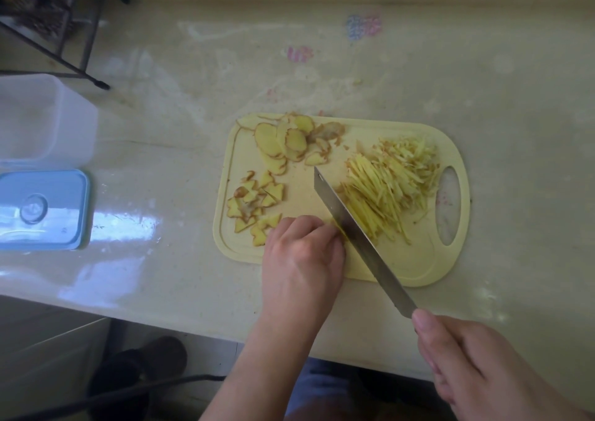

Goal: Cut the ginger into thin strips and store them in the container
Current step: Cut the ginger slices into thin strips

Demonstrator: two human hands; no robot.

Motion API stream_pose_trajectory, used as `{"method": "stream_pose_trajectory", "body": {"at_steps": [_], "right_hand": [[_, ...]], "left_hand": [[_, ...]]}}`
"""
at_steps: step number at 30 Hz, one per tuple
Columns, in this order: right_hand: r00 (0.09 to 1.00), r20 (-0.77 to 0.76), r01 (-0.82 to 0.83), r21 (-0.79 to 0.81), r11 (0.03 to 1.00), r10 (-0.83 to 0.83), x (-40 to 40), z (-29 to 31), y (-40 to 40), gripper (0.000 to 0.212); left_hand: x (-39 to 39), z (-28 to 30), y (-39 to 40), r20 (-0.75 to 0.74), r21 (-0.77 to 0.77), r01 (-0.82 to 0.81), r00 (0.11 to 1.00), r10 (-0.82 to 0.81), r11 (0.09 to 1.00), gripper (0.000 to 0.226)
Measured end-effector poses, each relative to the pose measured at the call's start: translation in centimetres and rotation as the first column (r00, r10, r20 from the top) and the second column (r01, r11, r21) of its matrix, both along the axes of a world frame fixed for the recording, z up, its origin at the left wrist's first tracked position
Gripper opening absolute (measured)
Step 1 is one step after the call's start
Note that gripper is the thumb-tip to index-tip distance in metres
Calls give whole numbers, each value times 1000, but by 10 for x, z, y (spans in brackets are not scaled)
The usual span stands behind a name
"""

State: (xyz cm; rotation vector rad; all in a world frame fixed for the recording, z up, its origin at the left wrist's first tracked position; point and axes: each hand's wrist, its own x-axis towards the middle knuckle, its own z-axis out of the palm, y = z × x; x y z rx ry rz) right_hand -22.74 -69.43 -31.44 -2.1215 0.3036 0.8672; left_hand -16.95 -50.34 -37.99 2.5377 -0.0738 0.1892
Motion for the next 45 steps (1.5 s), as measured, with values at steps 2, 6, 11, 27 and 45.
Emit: {"method": "stream_pose_trajectory", "body": {"at_steps": [2,6,11,27,45], "right_hand": [[1000,1,10,18,1000,-10,0,0,0,83],[998,42,51,26,998,-52,0,1,-1,93],[994,40,97,34,995,-98,4,1,-9,94],[998,5,66,25,998,-66,3,2,-12,93],[995,-36,100,66,993,-97,0,0,-12,88]], "left_hand": [[0,0,0,3,-7,3,1000,-3,1000,6],[-1,-1,-1,3,0,-16,1000,16,1000,2],[-3,-3,-3,25,16,-5,1000,4,1000,14],[-5,-10,-4,64,35,28,997,-30,999,15],[31,-4,-8,-48,35,-131,990,132,991,40]]}}
